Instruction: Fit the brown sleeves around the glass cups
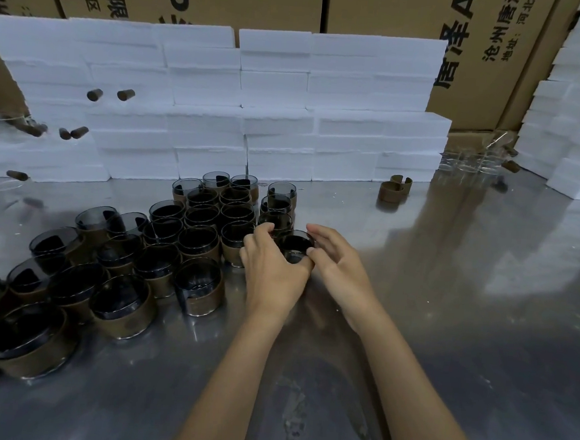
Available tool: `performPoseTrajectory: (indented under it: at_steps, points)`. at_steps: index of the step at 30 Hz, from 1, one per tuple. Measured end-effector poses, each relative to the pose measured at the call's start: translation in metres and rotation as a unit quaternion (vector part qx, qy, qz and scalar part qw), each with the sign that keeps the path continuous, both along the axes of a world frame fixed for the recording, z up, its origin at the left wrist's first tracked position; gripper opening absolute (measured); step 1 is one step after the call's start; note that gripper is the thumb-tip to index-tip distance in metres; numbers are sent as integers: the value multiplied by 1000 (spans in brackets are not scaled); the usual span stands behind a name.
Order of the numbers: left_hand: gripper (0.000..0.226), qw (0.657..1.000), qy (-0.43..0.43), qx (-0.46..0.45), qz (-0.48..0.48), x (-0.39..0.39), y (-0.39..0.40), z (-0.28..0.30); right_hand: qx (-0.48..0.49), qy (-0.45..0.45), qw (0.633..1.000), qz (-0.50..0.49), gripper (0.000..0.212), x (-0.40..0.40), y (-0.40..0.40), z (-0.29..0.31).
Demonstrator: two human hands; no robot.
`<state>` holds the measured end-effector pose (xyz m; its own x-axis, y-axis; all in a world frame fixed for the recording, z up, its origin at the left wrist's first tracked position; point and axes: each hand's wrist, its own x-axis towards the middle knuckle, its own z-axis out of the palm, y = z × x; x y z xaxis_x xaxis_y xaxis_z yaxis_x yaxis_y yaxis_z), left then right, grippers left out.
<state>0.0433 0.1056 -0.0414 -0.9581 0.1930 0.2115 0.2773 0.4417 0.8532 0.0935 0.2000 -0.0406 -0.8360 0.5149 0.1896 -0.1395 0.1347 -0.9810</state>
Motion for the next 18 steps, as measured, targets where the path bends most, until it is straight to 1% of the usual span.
performPoseTrajectory:
  at_steps: [4,7,9,12,15,18]
  points:
    - [69,998,56,-35,22,2,2,-5,21,-13,1000,-2,39,-1,1,-2]
    - [63,992,105,-52,36,1,0,-6,14,-21,999,-36,35,0,9,-2]
    - [54,990,123,-62,43,0,-1,-5,8,-22,998,-64,30,1,14,-2]
    - [40,989,126,-59,50,-3,-3,-5,-12,-24,994,-105,23,2,21,-5]
    - [33,993,100,-32,53,-8,-7,-5,-49,-33,989,-137,17,3,29,-8]
    - [26,994,93,-7,49,-12,-8,-7,-81,-40,984,-154,16,0,35,-13]
